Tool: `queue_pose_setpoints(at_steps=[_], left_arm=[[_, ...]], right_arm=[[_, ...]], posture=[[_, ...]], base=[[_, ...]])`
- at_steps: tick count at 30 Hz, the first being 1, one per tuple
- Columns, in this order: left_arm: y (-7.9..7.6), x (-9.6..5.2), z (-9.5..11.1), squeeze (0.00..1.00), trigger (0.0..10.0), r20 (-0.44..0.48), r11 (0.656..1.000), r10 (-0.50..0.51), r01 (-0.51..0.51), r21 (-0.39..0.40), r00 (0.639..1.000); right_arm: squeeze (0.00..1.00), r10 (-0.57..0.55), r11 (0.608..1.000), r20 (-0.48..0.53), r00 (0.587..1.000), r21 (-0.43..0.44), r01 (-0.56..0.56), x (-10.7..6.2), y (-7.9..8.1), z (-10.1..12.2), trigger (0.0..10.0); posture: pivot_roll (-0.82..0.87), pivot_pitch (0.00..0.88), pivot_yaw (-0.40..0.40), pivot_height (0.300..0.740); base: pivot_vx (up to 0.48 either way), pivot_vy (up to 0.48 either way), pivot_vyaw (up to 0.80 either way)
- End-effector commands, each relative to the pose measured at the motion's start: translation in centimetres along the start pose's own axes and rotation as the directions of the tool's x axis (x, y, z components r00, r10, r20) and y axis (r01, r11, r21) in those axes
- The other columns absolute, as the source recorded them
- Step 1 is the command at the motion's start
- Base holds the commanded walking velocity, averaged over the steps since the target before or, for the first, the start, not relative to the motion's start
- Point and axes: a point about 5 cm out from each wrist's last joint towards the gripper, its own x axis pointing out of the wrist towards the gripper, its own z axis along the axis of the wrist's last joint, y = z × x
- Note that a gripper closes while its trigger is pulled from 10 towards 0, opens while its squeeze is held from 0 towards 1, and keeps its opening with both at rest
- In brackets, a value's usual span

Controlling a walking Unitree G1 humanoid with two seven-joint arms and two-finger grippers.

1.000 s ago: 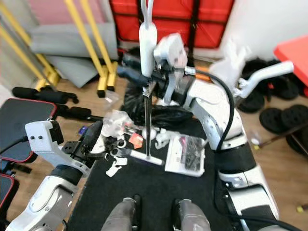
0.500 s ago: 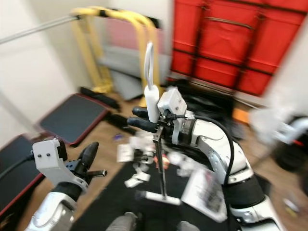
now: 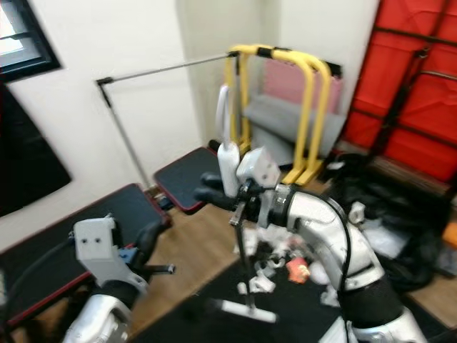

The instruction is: Sweep floor

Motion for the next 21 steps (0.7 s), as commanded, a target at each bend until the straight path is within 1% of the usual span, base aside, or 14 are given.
queue_pose_setpoints(at_steps=[1,2,3,4,5,6,8,11,13,14,16,17,21], left_arm=[[-0.1,0.0,-0.1,0.00,10.0,0.005,1.000,-0.024,0.024,0.009,1.000],[-0.2,0.0,-0.2,0.00,10.0,0.008,1.000,-0.024,0.024,0.009,1.000],[-0.4,0.0,-0.2,0.00,10.0,0.011,1.000,-0.024,0.024,0.014,1.000],[-0.4,0.0,-0.2,0.00,10.0,0.011,1.000,-0.024,0.024,0.014,1.000],[-0.4,0.0,-0.2,0.00,10.0,0.012,1.000,-0.025,0.025,0.018,1.000],[-0.5,0.0,-0.3,0.00,10.0,0.013,0.999,-0.027,0.027,0.019,1.000],[-0.5,0.0,-0.3,0.00,10.0,0.013,0.999,-0.027,0.027,0.019,1.000],[-0.5,0.2,-0.2,0.00,10.0,0.015,0.999,-0.034,0.034,0.020,0.999],[-0.5,0.3,-0.2,0.00,10.0,0.017,0.999,-0.038,0.038,0.021,0.999],[-0.5,0.5,-0.2,0.00,10.0,0.018,0.999,-0.041,0.040,0.023,0.999],[-0.5,0.5,-0.2,0.00,10.0,0.018,0.999,-0.041,0.040,0.023,0.999],[-0.5,0.6,-0.2,0.00,10.0,0.020,0.999,-0.043,0.042,0.024,0.999],[-0.6,1.0,-0.1,0.00,10.0,0.031,0.999,-0.048,0.048,0.024,0.998]], right_arm=[[0.00,-0.048,0.999,-0.003,0.999,-0.012,0.048,0.1,-0.3,0.0,10.0],[0.00,-0.092,0.996,-0.018,0.996,-0.007,0.092,0.1,-0.5,-0.5,10.0],[0.00,-0.136,0.991,-0.041,0.990,-0.004,0.136,0.1,-0.6,-1.1,10.0],[0.00,-0.136,0.991,-0.041,0.990,-0.004,0.136,0.1,-0.6,-1.1,10.0],[0.00,-0.163,0.987,-0.055,0.985,-0.003,0.163,0.0,-0.7,-1.4,10.0],[0.00,-0.155,0.987,-0.028,0.988,0.036,0.156,-0.1,-0.7,-1.3,10.0],[0.00,-0.155,0.987,-0.028,0.988,0.036,0.156,-0.1,-0.7,-1.3,10.0],[0.00,-0.149,0.988,-0.038,0.988,0.024,0.150,-0.2,-0.9,-1.4,10.0],[0.00,-0.144,0.989,-0.038,0.989,0.016,0.144,-0.2,-0.9,-1.3,10.0],[0.00,-0.109,0.994,-0.057,0.992,0.001,0.109,-0.2,-0.7,-1.4,10.0],[0.00,-0.109,0.994,-0.057,0.992,0.001,0.109,-0.2,-0.7,-1.4,10.0],[0.00,-0.074,0.997,-0.070,0.995,-0.010,0.074,-0.3,-0.3,-1.4,10.0],[0.00,-0.074,0.997,-0.081,0.994,-0.013,0.073,-0.1,-0.1,-1.7,10.0]], posture=[[-0.04,0.000,-0.042,0.740],[-0.04,0.000,-0.042,0.740],[-0.04,0.000,-0.041,0.740],[-0.04,0.000,-0.041,0.740],[-0.04,0.000,-0.040,0.740],[-0.04,0.000,-0.037,0.740],[-0.04,0.000,-0.037,0.740],[-0.04,0.000,-0.030,0.740],[-0.04,0.000,-0.028,0.740],[-0.04,0.000,-0.028,0.740],[-0.04,0.000,-0.028,0.740],[-0.04,0.000,-0.028,0.740],[-0.04,0.000,-0.027,0.740]], base=[[0.000,0.000,0.79],[0.311,0.000,0.79],[0.379,0.000,0.00],[0.379,0.000,0.00],[0.379,0.000,0.00],[0.409,0.000,0.00],[0.409,0.000,0.00],[0.431,0.000,0.79],[0.431,0.000,0.00],[0.431,0.000,0.80],[0.431,0.000,0.80],[0.431,0.000,0.80],[0.429,0.000,0.80]])
